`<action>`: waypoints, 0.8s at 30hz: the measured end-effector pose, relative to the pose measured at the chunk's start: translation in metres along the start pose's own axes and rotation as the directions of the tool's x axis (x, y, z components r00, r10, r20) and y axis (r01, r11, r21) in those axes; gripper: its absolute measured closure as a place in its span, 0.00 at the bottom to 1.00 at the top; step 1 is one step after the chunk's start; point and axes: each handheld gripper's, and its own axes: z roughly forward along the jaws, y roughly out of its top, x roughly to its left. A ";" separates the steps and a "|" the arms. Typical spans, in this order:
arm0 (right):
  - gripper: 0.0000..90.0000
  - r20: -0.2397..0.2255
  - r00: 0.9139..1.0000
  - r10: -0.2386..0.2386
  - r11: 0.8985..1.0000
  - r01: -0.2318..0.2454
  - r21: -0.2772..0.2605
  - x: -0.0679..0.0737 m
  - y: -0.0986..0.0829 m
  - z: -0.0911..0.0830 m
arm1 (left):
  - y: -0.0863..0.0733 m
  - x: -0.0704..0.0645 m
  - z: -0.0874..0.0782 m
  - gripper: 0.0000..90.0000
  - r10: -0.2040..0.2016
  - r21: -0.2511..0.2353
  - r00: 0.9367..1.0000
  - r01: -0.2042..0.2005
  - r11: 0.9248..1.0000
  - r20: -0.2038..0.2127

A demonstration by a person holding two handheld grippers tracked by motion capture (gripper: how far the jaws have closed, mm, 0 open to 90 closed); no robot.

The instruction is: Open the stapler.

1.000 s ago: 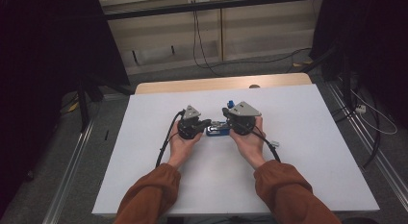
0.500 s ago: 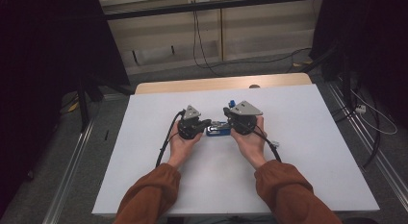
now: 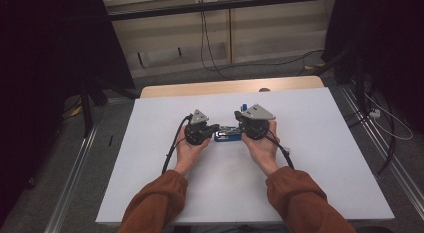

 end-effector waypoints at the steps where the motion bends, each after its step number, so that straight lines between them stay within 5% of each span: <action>1: 1.00 0.012 1.000 0.003 1.000 -0.003 -0.003 0.000 0.000 -0.001 | 0.000 0.000 0.000 1.00 -0.001 0.000 1.000 0.001 1.000 0.001; 24: 1.00 0.043 0.999 0.014 1.000 -0.014 0.000 -0.016 -0.002 -0.012 | 0.000 0.000 0.000 1.00 0.003 0.000 1.000 -0.003 1.000 -0.001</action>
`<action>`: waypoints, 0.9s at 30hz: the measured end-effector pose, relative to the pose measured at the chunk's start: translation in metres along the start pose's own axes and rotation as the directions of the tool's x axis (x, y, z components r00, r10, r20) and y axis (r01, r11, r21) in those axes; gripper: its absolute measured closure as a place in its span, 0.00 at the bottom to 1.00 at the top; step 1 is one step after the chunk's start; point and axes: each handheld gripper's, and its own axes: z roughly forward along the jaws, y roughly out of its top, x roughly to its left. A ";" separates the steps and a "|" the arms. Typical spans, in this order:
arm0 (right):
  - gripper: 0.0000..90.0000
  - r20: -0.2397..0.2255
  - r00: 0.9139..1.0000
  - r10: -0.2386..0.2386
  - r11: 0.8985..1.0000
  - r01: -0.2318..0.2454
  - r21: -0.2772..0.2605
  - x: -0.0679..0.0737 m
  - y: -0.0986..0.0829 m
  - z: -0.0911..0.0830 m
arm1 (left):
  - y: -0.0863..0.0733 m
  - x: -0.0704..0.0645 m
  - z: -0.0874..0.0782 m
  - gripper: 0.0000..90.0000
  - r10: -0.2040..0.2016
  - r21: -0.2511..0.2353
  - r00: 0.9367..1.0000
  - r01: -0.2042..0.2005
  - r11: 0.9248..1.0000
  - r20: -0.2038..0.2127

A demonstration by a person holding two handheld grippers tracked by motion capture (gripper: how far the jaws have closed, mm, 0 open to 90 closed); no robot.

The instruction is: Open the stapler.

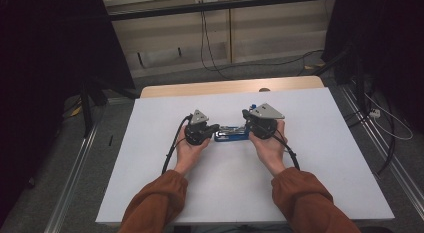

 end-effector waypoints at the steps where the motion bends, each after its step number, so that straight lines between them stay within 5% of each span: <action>1: 1.00 -0.001 1.000 -0.001 1.000 0.001 0.002 0.000 0.000 0.000 | 0.000 0.000 0.000 1.00 0.000 0.000 1.000 0.000 1.000 0.000; 27: 1.00 0.013 1.000 0.026 0.999 -0.026 0.032 -0.017 -0.007 -0.007 | 0.000 -0.001 0.000 1.00 0.005 0.001 1.000 -0.005 1.000 -0.004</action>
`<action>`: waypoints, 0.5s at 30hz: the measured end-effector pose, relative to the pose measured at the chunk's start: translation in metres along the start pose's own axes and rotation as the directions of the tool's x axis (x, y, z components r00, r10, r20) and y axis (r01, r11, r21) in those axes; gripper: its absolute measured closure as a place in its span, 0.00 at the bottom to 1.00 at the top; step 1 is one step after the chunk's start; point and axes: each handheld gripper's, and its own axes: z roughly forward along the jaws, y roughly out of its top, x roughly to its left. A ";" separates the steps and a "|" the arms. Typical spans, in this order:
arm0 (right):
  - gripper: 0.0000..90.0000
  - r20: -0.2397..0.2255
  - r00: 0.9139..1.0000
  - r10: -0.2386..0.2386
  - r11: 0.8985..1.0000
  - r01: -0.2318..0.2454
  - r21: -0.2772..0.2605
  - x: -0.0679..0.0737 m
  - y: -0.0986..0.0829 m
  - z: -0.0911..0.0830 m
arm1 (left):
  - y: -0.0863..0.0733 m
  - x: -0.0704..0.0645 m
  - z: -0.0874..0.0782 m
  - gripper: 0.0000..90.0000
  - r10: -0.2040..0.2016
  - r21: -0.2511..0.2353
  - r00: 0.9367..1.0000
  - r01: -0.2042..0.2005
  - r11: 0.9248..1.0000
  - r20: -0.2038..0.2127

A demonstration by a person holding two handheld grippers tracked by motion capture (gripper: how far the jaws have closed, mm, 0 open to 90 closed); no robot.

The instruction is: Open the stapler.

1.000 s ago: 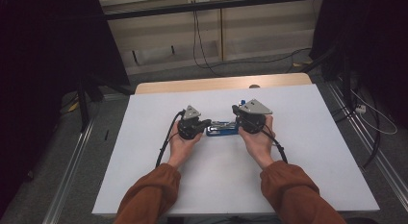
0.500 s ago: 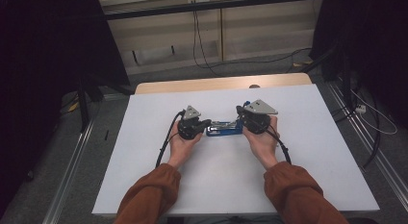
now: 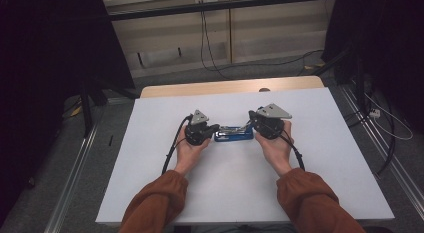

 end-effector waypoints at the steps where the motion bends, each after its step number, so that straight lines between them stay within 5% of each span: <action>1: 1.00 0.004 1.000 0.002 1.000 -0.002 0.004 -0.001 -0.001 0.000 | 0.000 0.000 0.000 1.00 0.000 0.001 1.000 0.000 1.000 0.002; 6: 1.00 0.006 0.999 0.044 0.999 -0.044 0.011 -0.013 -0.008 0.000 | 0.000 0.000 0.000 1.00 -0.001 0.001 1.000 0.001 1.000 0.003; 15: 1.00 0.001 1.000 0.022 0.999 -0.022 0.023 -0.014 -0.010 -0.003 | -0.001 0.000 0.000 1.00 -0.003 0.001 1.000 0.003 1.000 0.000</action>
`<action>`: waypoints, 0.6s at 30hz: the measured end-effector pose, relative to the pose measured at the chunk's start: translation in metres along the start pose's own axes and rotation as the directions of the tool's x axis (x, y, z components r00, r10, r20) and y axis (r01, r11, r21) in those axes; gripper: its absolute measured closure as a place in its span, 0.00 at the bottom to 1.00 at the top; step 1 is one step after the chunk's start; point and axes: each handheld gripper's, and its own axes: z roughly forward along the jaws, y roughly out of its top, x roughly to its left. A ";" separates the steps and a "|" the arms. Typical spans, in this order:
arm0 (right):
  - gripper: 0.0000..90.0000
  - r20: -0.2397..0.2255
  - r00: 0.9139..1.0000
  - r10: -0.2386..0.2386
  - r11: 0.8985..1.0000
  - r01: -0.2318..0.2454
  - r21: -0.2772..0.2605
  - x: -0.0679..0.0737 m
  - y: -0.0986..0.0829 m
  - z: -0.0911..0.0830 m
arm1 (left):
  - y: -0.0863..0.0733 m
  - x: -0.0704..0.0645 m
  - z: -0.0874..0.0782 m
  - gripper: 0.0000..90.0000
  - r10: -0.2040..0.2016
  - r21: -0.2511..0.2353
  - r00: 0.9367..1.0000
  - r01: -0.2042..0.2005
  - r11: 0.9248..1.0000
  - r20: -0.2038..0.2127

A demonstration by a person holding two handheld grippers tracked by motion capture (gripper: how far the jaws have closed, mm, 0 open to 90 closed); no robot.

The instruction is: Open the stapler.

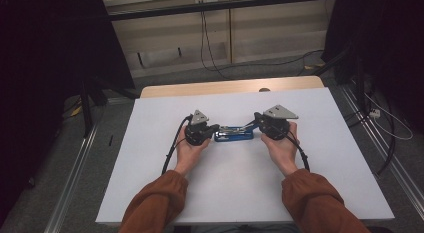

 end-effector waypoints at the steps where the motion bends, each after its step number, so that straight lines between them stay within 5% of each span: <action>1: 1.00 0.000 1.000 0.001 1.000 -0.001 0.000 0.000 -0.001 0.000 | 0.000 0.000 0.000 1.00 0.000 0.000 1.000 0.000 1.000 0.000; 18: 1.00 0.027 1.000 -0.001 0.998 -0.001 0.056 -0.019 -0.015 -0.005 | 0.000 0.000 0.000 1.00 0.001 -0.005 1.000 -0.001 1.000 -0.006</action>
